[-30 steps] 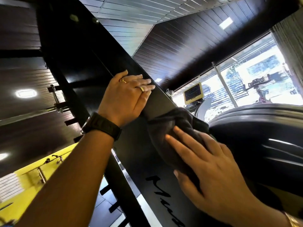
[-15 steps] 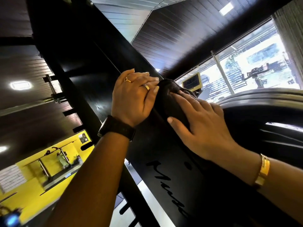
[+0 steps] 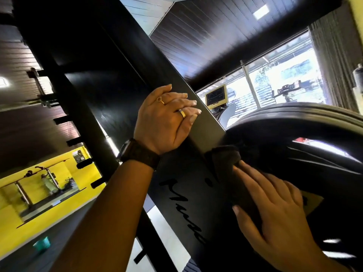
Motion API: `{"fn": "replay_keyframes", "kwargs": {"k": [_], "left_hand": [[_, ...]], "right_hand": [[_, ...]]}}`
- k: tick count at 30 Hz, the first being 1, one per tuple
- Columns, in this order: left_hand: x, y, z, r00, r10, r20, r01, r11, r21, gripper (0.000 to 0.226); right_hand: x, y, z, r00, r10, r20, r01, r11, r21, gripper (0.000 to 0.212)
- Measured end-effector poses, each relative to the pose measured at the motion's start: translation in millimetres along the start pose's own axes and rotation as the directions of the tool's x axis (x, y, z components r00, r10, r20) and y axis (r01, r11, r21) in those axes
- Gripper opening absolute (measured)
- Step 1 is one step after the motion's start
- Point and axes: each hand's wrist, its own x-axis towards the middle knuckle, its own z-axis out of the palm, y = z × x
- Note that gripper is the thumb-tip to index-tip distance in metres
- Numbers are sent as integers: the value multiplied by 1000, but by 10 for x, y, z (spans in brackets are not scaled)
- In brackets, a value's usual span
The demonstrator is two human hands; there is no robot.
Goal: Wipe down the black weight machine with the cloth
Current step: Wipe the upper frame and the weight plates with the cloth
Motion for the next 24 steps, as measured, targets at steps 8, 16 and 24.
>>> {"fn": "replay_keyframes", "kwargs": {"k": [8,16,24], "left_hand": [[-80,101,57,996,-13,-86,6,996,-87,53],[-234,345,147,988,-48,-147,28,991,-131,53],[-327,505,209,979,-56,-194,24,986,-162,50]], "right_hand": [[532,-90,41,989,128,76,-128,992,-13,70],[460,-106,72,987,163,13,-163,986,34,61],[-207,64,66,990,134,-52,-137,989,-57,52]]}}
